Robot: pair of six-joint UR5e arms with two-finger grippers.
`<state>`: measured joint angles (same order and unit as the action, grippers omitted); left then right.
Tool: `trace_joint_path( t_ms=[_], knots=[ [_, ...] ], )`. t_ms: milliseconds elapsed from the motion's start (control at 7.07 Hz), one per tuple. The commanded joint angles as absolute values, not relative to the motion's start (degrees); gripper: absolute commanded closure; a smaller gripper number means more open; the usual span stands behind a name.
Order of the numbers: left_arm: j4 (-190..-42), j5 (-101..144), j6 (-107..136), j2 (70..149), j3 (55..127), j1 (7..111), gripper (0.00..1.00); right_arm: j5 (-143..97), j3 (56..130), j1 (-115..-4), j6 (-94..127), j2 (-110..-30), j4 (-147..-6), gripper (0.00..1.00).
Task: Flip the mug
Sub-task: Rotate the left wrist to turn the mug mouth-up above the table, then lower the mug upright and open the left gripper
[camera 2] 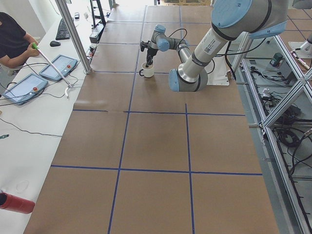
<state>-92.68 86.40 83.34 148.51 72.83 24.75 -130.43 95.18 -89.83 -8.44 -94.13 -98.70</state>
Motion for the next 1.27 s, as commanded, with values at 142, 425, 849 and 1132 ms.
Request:
trace_joint_path(
  t_ms=[142, 425, 849, 1132],
  knots=[
    [-92.64, 86.40, 83.06, 148.54, 72.77, 24.52, 0.10, -130.43, 95.19, -89.82, -8.44, -94.13, -98.70, 0.00],
    [-92.37, 86.48, 82.62, 148.54, 73.91, 25.04, 0.00, -130.43, 95.19, -89.82, -8.44, -94.13, -98.70, 0.00],
    [-85.12, 95.07, 73.26, 148.27, 83.62, 31.61, 0.00, -130.43, 95.19, -89.82, -8.44, -94.13, -98.70, 0.00],
    [-77.20, 101.92, 63.68, 141.99, 97.31, 38.55, 0.00, -130.43, 95.19, -89.82, -8.44, -94.13, -98.70, 0.00]
  ],
)
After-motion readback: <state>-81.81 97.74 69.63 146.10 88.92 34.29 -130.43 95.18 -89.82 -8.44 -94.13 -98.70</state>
